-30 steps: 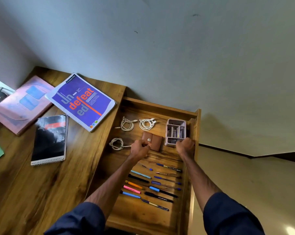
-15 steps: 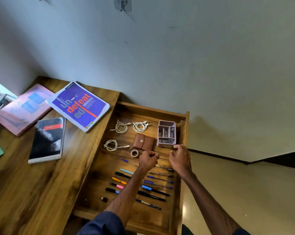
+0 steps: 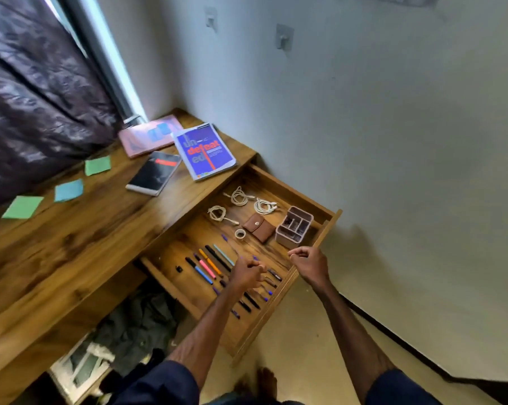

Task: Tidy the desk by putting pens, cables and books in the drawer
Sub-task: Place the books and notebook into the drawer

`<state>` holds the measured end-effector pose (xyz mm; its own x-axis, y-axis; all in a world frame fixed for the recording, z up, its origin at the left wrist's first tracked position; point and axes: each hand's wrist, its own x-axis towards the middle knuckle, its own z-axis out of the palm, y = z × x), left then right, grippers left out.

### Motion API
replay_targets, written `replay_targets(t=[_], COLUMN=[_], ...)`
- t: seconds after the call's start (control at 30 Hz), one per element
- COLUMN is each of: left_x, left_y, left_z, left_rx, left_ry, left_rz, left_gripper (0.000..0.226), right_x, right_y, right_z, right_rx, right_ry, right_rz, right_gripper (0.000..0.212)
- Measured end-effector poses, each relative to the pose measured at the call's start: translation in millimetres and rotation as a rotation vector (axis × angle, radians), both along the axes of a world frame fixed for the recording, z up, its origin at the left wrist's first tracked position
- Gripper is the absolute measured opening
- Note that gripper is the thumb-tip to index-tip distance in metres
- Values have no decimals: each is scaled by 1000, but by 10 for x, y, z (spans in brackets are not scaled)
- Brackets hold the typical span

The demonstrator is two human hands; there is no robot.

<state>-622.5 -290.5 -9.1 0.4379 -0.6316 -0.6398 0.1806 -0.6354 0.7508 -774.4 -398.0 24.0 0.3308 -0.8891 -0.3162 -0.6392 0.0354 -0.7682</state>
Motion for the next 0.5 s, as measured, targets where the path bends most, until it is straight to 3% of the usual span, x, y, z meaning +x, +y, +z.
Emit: replay_targets(t=[0.37, 0.5], left_x=[-641, -781], left_y=[352, 281], left_z=[-24, 49], left_rx=[-61, -34], left_ry=[247, 258], left_rz=[226, 251], left_gripper=[8, 12], right_x=[-389, -438], right_y=[250, 105], right_z=[38, 115], right_rx=[331, 396], right_ry=[-300, -361], right_rz=[-184, -219], right_gripper=[10, 10])
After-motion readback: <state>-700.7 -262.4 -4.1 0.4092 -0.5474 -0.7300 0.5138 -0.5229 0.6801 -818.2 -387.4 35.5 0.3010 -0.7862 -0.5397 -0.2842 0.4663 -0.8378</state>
